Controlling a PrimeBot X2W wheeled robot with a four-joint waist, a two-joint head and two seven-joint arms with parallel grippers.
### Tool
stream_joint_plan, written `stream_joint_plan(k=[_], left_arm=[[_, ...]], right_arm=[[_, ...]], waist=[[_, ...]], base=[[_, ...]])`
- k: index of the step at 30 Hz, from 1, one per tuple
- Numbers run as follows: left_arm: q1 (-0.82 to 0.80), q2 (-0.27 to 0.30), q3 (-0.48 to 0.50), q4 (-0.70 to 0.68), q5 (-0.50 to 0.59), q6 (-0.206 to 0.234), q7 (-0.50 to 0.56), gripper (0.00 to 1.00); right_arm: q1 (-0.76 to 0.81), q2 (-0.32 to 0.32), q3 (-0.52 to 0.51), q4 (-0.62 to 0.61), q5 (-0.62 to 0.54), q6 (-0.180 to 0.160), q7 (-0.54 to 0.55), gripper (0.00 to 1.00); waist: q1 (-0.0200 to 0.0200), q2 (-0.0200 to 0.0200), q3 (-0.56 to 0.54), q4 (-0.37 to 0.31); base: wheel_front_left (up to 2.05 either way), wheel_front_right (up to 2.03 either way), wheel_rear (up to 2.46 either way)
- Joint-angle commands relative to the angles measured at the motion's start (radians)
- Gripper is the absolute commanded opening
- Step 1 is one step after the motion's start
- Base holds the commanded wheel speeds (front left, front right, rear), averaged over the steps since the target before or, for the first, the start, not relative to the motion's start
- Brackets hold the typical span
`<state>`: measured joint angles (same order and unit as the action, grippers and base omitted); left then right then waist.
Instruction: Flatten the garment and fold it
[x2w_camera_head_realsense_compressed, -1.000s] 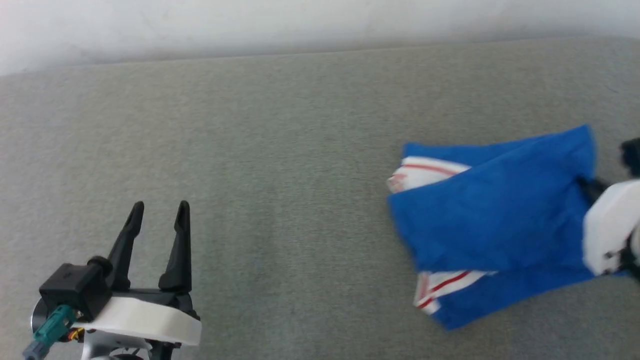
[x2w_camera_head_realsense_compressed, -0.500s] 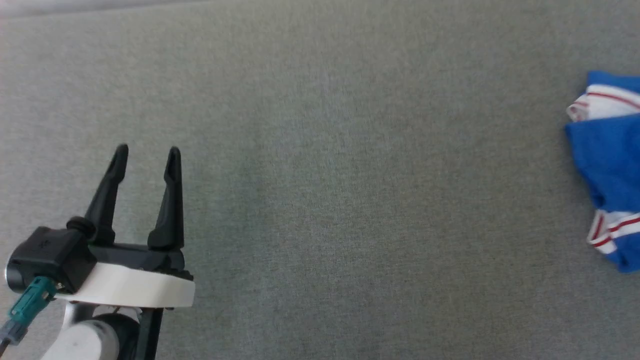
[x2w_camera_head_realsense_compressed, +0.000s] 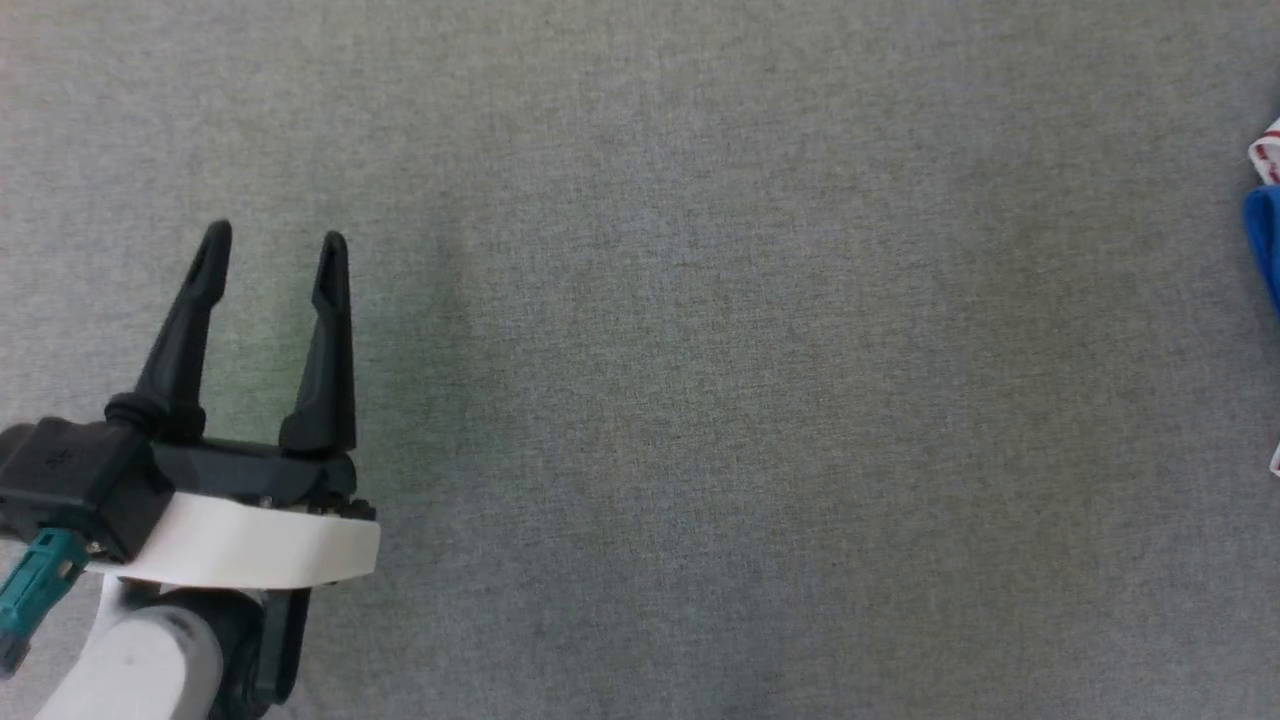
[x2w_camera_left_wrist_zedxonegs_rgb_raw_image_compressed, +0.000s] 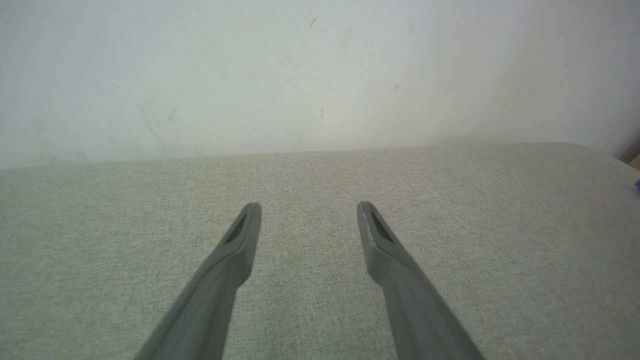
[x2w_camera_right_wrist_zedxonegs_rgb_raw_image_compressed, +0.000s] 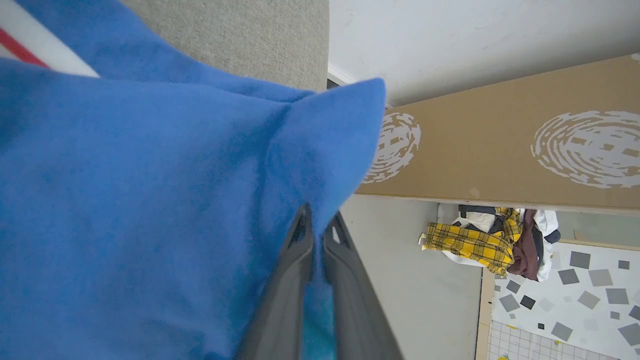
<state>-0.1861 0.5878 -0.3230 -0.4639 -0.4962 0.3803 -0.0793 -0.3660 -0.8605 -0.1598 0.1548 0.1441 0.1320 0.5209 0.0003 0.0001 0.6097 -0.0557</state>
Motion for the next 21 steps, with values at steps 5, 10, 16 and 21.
stream_joint_plan(k=[5, 10, 16, 21], left_arm=[[-0.035, 0.012, 0.007, -0.006, 0.044, 0.012, -0.032, 1.0], [-0.033, 0.001, -0.007, 0.013, 0.047, 0.005, -0.053, 1.0], [-0.011, -0.045, -0.033, 0.06, 0.012, -0.01, -0.091, 1.0], [0.038, -0.083, -0.024, 0.108, -0.033, 0.002, -0.114, 1.0]], right_arm=[[-0.045, 0.041, -0.009, 0.054, -0.038, -0.001, -0.041, 1.0], [-0.054, 0.063, -0.011, 0.089, -0.046, -0.001, -0.07, 1.0], [0.015, 0.146, -0.035, 0.095, 0.003, -0.001, -0.164, 1.0], [0.109, 0.308, -0.029, 0.011, 0.036, -0.001, -0.245, 1.0]], waist=[[-0.0003, -0.0001, 0.02, -0.005], [-0.0003, -0.0001, -0.03, -0.001], [-0.0003, -0.0001, -0.132, 0.022], [-0.0003, -0.0001, -0.241, 0.031]], base=[[0.0, 0.0, 0.0], [0.0, 0.0, 0.0], [0.0, 0.0, 0.0], [0.0, 0.0, 0.0]])
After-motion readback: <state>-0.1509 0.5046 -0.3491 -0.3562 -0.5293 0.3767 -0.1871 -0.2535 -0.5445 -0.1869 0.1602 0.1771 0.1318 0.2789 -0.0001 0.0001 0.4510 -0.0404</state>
